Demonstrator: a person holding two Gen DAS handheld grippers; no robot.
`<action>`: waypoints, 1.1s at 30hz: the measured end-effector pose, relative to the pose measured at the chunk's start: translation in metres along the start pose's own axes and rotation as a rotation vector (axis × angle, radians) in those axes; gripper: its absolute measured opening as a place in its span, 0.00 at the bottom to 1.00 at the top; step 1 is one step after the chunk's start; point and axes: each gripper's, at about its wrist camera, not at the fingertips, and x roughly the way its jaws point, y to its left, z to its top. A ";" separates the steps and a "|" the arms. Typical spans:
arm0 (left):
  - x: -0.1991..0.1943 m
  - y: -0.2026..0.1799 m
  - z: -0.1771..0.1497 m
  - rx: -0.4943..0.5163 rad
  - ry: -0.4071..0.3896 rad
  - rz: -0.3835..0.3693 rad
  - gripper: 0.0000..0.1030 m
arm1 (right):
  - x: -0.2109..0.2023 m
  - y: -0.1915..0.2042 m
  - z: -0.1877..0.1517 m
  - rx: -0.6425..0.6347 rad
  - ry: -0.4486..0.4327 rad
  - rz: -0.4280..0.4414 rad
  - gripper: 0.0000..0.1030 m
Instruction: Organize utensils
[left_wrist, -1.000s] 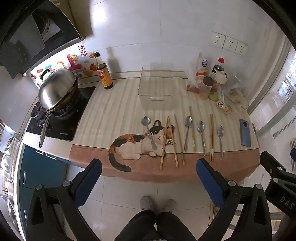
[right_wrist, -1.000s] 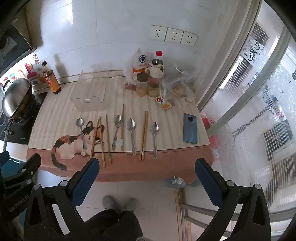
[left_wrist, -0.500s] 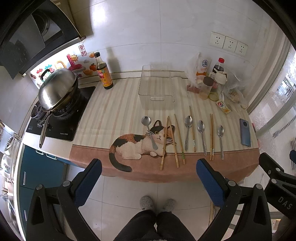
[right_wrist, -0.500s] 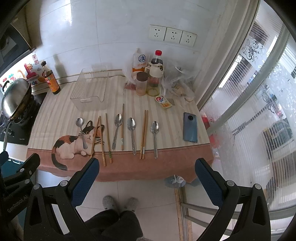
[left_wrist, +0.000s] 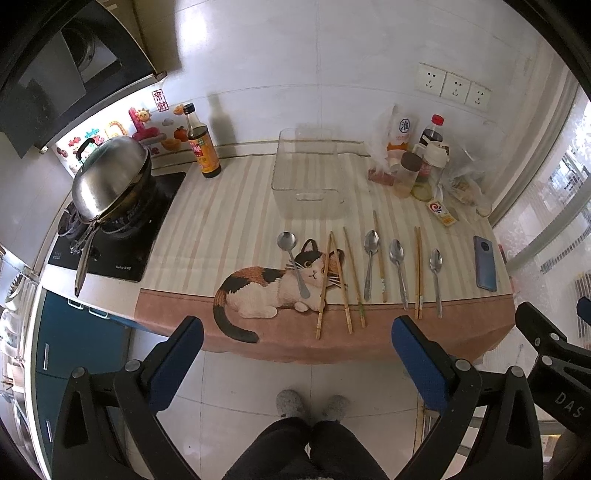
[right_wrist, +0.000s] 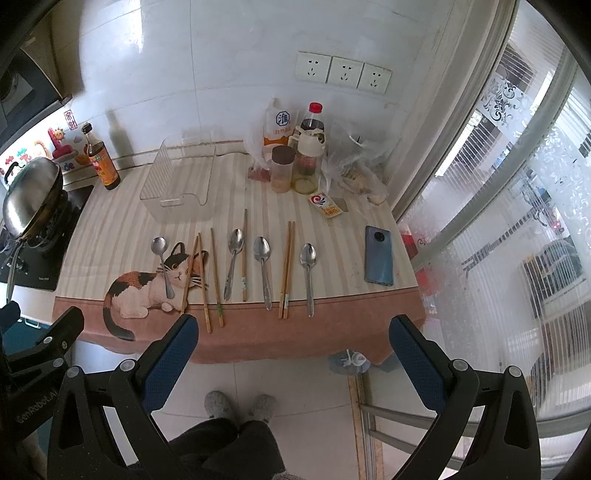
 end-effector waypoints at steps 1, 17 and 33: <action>0.000 -0.001 0.001 0.001 -0.002 0.000 1.00 | 0.000 0.000 0.000 0.000 0.000 0.000 1.00; -0.001 -0.001 0.002 0.000 -0.006 0.000 1.00 | -0.001 -0.001 0.001 -0.002 -0.001 0.000 1.00; -0.002 -0.001 0.003 -0.001 -0.006 -0.007 1.00 | -0.002 -0.003 0.003 -0.001 -0.002 -0.003 1.00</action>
